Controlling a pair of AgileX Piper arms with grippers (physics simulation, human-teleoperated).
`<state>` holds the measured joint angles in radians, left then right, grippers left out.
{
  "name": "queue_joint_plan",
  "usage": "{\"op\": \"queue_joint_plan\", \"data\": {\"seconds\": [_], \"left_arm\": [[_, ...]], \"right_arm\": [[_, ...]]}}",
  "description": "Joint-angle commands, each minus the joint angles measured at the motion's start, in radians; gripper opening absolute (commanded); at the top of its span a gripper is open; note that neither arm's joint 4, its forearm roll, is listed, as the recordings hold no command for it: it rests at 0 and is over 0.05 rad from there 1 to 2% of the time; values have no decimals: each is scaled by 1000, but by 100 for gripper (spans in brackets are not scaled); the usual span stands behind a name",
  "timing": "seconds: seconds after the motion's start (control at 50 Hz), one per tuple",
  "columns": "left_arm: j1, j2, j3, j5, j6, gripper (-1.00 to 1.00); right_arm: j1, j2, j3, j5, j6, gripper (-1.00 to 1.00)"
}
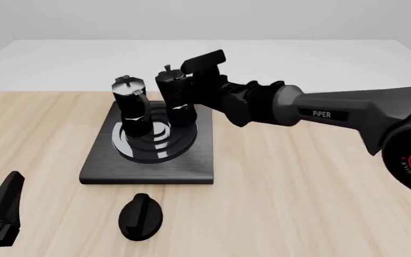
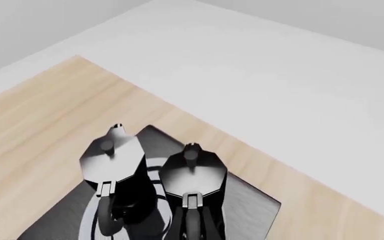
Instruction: Put both moka pots on the stove.
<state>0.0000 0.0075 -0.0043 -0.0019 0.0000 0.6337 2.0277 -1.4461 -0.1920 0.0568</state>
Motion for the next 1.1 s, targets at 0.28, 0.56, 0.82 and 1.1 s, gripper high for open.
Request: {"op": "queue_joint_plan", "data": {"seconds": [0.28,0.56,0.82,1.1], "left_arm": [[0,0,0,0,0,100],[0,0,0,0,0,100],[0,0,0,0,0,100],[0,0,0,0,0,100]], "right_arm": [[14,-15,19,24,72,-100],[11,-20,35,23,89,-100],[6,-25,55,20,101,-100],[7,-33,70,13,99,-100]]}}
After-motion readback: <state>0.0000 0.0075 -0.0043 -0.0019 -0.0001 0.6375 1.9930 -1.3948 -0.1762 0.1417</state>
